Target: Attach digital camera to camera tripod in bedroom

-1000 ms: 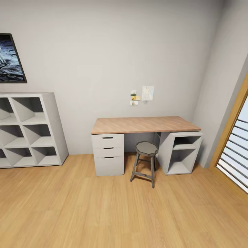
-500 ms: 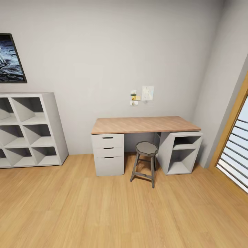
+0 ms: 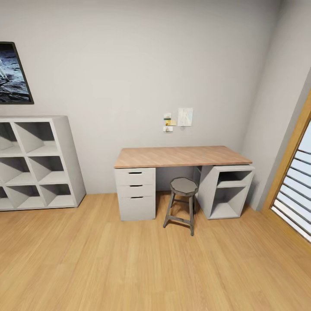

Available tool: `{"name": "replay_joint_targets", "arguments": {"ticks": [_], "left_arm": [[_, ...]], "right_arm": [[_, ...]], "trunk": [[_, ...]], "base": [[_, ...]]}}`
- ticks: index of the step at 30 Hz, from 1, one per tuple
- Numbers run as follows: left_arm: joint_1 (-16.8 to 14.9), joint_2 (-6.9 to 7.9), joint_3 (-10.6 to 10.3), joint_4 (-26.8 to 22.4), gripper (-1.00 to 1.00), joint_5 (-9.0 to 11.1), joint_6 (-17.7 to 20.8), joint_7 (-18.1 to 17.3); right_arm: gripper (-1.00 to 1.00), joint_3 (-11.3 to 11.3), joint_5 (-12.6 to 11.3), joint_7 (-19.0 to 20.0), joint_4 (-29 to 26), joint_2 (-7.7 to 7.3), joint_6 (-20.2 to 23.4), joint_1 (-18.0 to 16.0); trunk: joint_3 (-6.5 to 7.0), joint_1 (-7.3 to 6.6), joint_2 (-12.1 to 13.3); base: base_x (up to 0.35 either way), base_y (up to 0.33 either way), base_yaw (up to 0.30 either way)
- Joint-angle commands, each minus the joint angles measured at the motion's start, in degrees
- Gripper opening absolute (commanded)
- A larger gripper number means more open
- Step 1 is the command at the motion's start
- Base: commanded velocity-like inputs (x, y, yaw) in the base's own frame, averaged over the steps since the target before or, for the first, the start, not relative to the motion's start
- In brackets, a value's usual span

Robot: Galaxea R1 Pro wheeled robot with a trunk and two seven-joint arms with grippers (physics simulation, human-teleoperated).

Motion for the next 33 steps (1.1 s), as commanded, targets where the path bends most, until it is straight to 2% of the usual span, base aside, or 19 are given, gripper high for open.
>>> {"name": "replay_joint_targets", "arguments": {"ticks": [1,33], "left_arm": [[0.0,0.02,0.0,0.0,1.0,0.0,0.0,-0.1],[0.1,-0.14,0.1,-1.3,1.0,0.3,-0.3,-0.5]], "right_arm": [[1.0,0.0,0.0,0.0,0.0,-0.04,0.0,-0.1],[1.0,-0.2,-0.3,0.3,-0.2,-0.62,-0.3,-0.6]], "trunk": [[-0.04,0.0,0.0],[-0.04,0.0,0.0]], "base": [[0.0,0.0,0.0],[0.0,0.0,0.0]]}}
